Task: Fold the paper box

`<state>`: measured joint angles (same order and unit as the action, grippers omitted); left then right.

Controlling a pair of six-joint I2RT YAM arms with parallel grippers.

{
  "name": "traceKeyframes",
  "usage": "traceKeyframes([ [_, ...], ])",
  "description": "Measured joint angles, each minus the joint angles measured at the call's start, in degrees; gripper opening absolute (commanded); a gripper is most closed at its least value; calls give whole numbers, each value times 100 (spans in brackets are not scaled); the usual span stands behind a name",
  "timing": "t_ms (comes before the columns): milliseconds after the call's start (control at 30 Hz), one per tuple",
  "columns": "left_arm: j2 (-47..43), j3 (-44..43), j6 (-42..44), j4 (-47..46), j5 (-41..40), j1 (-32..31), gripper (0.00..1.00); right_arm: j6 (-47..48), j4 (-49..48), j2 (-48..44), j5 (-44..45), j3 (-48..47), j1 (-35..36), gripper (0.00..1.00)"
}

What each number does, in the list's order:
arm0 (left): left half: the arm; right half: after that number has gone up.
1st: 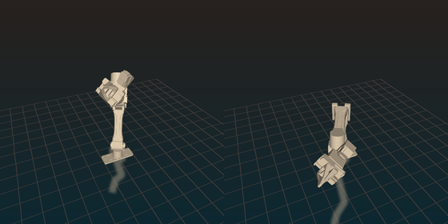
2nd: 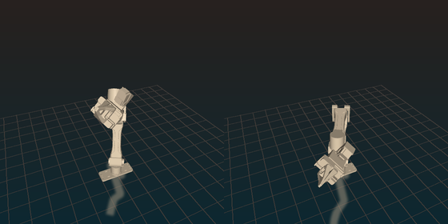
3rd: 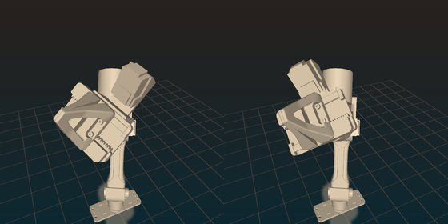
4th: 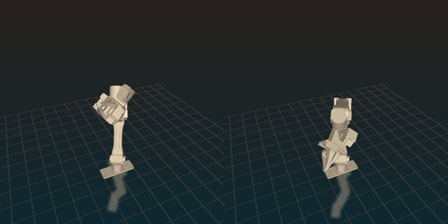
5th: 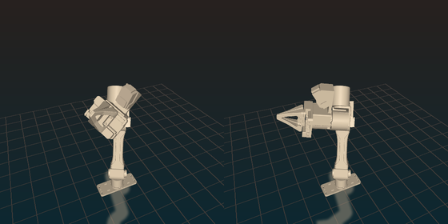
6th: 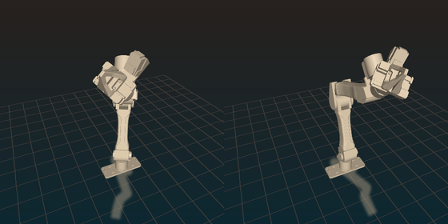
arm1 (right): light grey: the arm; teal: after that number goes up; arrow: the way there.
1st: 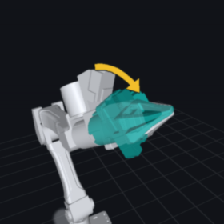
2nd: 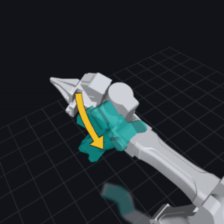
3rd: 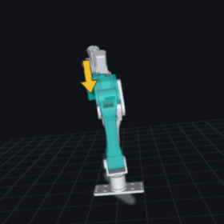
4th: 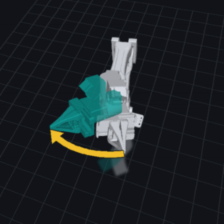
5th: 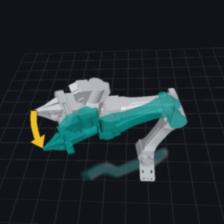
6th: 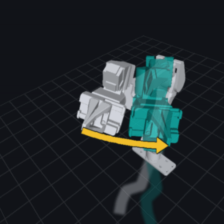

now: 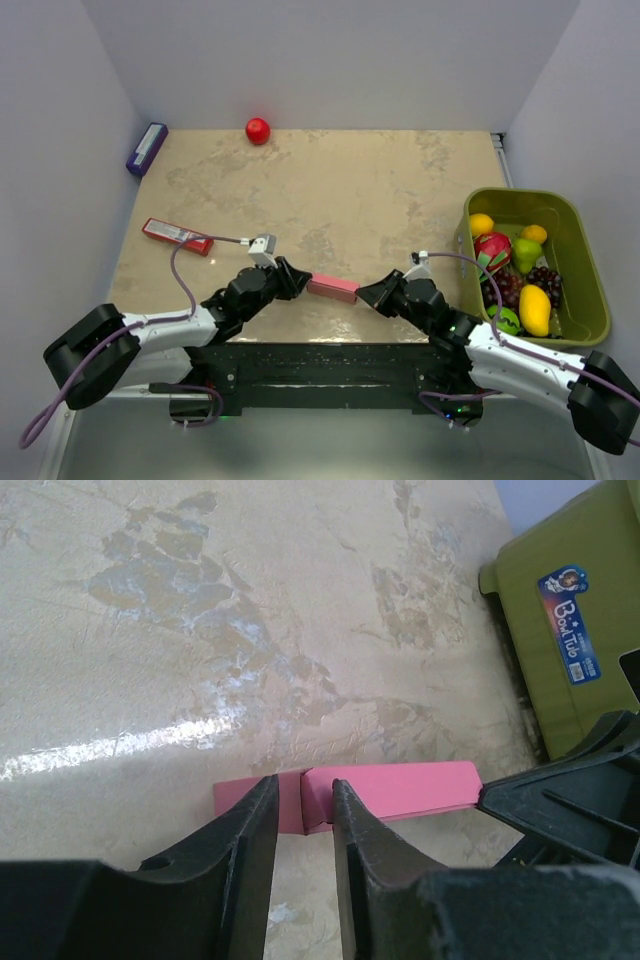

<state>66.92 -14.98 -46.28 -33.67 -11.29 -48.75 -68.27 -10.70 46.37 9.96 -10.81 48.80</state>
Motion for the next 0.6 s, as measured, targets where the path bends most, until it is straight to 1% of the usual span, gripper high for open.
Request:
traceKeyframes([
  [200, 168, 356, -107, -850, 197, 20, 22, 17, -31, 59, -2, -13, 4, 3],
  [400, 450, 702, -125, -1768, 284, 48, 22, 37, -101, 175, 0, -46, 4, 3],
  [600, 527, 824, -138, -2009, 286, 52, 23, 39, -129, 208, 0, -50, 4, 3],
])
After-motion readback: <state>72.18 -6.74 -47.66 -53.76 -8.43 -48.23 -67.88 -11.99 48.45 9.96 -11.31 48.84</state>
